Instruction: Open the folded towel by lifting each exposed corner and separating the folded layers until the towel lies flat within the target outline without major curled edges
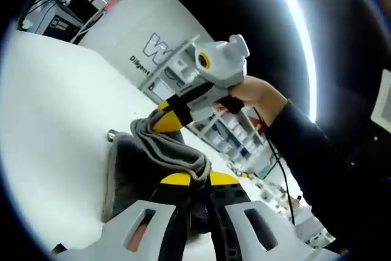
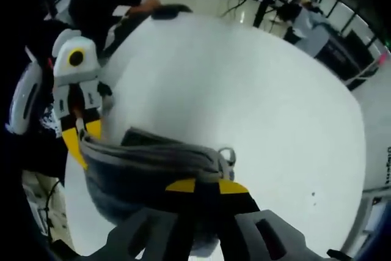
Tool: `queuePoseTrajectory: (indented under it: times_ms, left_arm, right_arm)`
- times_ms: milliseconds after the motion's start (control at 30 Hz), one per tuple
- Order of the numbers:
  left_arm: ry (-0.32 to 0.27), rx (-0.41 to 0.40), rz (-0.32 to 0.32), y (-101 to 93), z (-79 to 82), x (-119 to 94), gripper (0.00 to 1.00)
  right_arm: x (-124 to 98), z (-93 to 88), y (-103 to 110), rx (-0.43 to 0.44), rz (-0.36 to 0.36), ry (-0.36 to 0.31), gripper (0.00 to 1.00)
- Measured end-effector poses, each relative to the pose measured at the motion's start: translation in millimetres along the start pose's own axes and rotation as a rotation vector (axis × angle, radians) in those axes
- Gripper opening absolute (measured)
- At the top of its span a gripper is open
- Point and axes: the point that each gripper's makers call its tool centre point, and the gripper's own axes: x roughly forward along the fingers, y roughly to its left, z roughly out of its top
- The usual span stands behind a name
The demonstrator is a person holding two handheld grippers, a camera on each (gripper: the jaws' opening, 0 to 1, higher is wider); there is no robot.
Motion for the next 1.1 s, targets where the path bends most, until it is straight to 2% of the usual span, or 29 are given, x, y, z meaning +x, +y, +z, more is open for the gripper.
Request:
queuePoseTrajectory:
  times_ms: [200,333,667,733,1100]
  left_arm:
    - [0.001,0.011,-0.014,-3.8,3.0,3.1,0.06]
    - [-0.003,0.014,-0.022,-3.9,5.9,4.9,0.06]
    - [-0.012,0.03,-0.029,-8.2,8.2,9.1,0.06]
    - [-0.015,0.028,-0.032,-9.4,9.1,9.7,0.06]
    - [-0.024,0.034,-0.041,-17.2,10.1,15.1,0.06]
  right_arm:
    - [-5.4,-2.3,4.0,0.008,-0.007,0.006,0.05]
    - [-13.0,-2.6,-9.9,0.012,-0.013,0.002,0.05]
    - [-14.4,-4.6,-3.8,0.013,-0.025,-0.013,0.05]
    - [-13.2,-5.1,5.4,0.013,-0.029,-0.018,0.05]
    - [-24.0,-9.8,4.1,0.008,-0.056,-0.03,0.05]
